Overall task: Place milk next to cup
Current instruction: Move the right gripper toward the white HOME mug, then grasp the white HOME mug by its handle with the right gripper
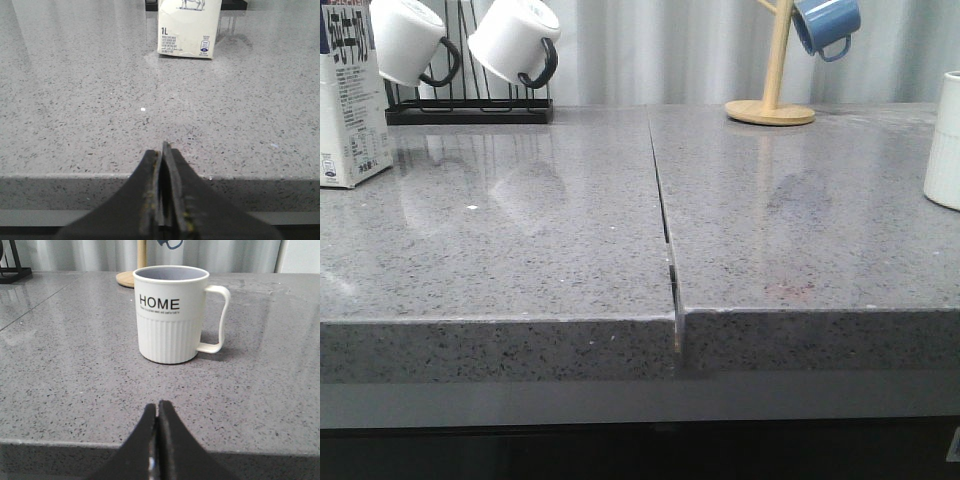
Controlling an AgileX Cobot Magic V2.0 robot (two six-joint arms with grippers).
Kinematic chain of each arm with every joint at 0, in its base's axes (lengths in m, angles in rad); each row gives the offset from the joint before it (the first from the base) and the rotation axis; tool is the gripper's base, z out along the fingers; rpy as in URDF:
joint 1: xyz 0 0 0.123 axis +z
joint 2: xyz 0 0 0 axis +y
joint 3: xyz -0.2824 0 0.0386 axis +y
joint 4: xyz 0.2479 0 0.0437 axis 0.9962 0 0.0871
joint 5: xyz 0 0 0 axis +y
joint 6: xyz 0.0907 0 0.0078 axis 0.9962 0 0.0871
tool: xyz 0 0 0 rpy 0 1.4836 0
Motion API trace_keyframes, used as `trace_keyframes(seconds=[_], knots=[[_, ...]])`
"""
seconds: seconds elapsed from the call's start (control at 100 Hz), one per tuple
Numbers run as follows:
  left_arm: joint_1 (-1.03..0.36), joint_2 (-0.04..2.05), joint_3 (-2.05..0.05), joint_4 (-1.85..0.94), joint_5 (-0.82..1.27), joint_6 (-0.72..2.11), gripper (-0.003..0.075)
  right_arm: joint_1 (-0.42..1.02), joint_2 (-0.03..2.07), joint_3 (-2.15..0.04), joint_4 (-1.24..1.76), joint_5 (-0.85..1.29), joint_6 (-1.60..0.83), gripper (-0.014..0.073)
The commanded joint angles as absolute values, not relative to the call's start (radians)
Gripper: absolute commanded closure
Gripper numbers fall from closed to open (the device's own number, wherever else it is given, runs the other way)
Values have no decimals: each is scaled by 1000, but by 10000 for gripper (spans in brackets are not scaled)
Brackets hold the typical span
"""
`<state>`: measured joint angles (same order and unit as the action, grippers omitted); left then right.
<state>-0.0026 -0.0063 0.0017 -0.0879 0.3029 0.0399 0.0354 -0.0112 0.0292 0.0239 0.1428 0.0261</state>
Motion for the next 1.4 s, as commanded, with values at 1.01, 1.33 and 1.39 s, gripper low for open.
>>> trace_keyframes(seconds=[1.01, 1.33, 1.39], knots=[[-5, -36, 44, -98, 225, 31, 741, 36, 608, -350, 39, -21, 27, 273], [-5, -36, 44, -98, 225, 31, 741, -112, 787, -350, 0, -184, 26, 273], [-5, -36, 44, -98, 225, 31, 741, -133, 816, -350, 0, -217, 26, 273]])
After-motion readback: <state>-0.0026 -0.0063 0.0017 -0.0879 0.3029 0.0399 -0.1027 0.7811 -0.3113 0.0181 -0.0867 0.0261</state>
